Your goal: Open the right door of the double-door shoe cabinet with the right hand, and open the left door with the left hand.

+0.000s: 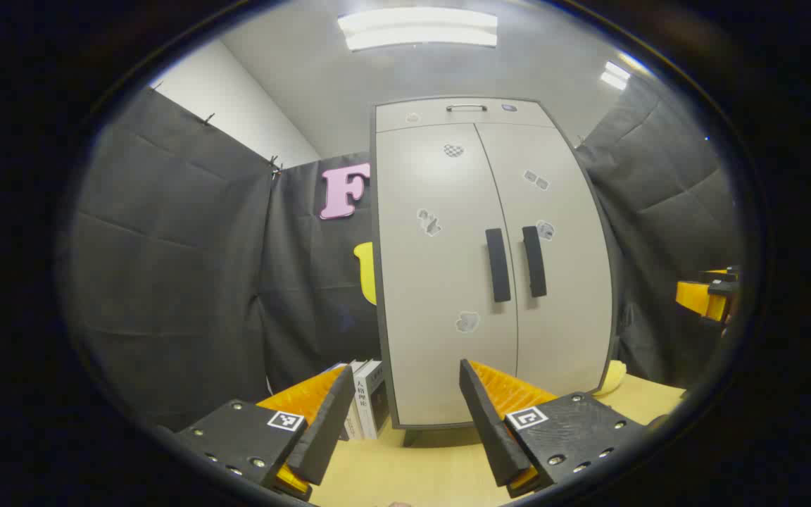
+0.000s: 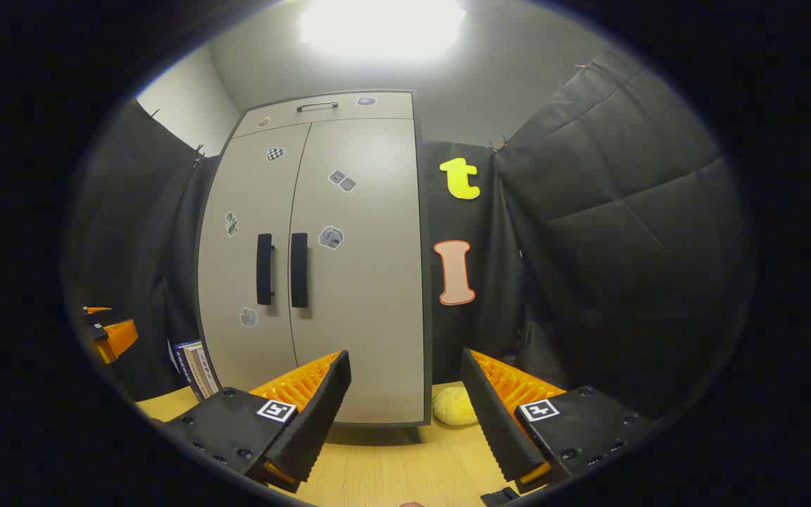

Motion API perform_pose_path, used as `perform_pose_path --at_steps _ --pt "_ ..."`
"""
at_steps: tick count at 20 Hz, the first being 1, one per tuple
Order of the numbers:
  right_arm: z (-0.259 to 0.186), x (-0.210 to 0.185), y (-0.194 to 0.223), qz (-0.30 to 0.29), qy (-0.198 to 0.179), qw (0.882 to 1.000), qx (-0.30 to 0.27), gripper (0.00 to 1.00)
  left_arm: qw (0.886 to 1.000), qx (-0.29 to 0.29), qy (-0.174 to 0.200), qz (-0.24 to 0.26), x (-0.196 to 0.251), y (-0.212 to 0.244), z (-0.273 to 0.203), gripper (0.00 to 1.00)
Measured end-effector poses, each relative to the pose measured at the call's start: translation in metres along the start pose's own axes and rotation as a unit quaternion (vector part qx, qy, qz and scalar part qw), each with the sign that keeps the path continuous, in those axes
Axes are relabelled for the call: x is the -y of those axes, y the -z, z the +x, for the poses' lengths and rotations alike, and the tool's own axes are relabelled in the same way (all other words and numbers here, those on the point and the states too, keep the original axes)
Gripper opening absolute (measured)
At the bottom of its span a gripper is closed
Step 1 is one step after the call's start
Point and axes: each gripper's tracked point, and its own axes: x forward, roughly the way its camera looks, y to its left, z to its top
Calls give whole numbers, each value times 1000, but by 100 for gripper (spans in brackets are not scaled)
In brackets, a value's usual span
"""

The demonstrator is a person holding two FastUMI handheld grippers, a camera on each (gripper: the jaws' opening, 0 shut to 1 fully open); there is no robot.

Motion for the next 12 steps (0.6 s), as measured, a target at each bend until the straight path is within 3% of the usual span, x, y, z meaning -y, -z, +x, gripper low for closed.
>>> perform_pose_path --at_steps 12 --pt "7 -3 -8 -7 -5 1000 6 96 1000 9 -14 7 -4 -3 -3 88"
